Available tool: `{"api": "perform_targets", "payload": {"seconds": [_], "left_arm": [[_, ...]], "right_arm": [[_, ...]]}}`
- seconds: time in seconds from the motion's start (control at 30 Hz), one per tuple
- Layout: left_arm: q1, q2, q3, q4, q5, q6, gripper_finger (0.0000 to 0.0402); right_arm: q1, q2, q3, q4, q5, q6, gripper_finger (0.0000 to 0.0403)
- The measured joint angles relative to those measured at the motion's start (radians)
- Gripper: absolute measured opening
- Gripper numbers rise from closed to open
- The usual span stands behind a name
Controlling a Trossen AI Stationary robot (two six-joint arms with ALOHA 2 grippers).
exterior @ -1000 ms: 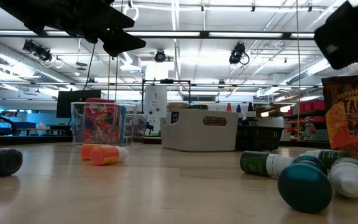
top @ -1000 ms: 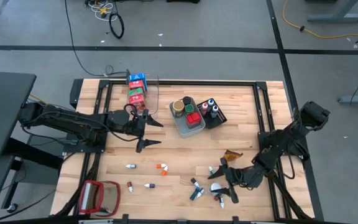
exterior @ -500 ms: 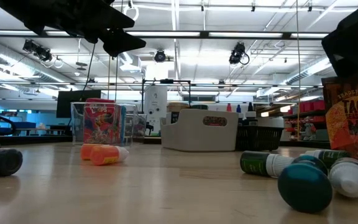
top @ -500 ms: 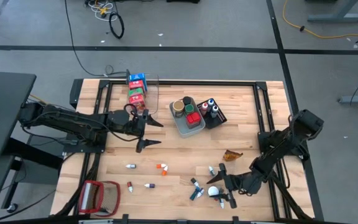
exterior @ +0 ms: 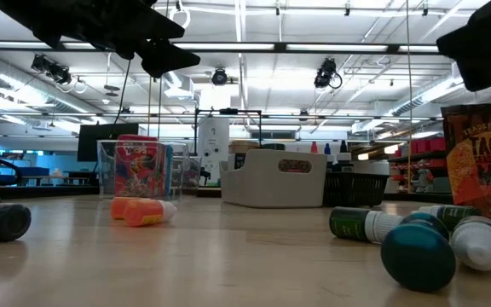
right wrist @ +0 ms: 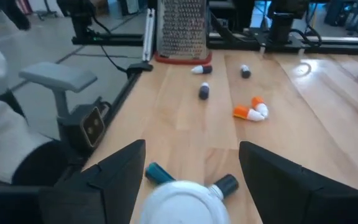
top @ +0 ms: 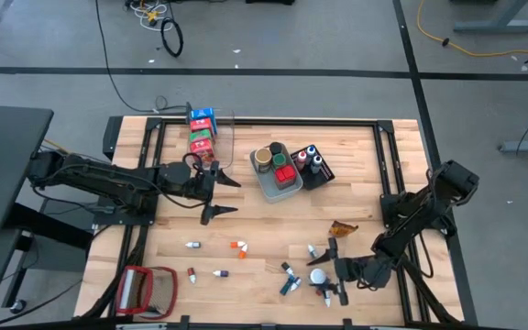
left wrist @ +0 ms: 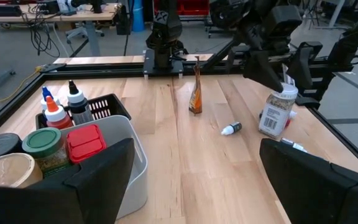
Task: Pick & Place Kitchen Items
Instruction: Put the white seasoning bottle into the gray bin
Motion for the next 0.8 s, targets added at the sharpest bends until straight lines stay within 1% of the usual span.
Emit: {"api": "perform_targets", "payload": {"seconds": [0.13, 0.33, 0.5, 0.63, 0.8], "left_arm": [[0.000, 0.000, 0.000, 0.000, 0.000, 0.000, 0.0355], [0.000, 0.000, 0.000, 0.000, 0.000, 0.000, 0.0355], [0.000, 0.000, 0.000, 0.000, 0.000, 0.000, 0.0355], [0.000, 0.000, 0.000, 0.000, 0.000, 0.000, 0.0355], [0.000, 0.000, 0.000, 0.000, 0.000, 0.000, 0.0355]], "right_arm": [[0.000, 0.000, 0.000, 0.007, 0.031, 0.009, 0.0282], [-0.003, -0.001, 0.000, -0.020, 0.022, 0.136, 0.0300], [0.004, -0.001, 0.000, -0.062, 0.022, 0.111, 0.0317], [0.004, -0.002, 0.000, -0.114, -0.005, 0.109, 0.0329], [0.003, 0.004, 0.000, -0.138, -0.004, 0.098, 0.0333]]}}
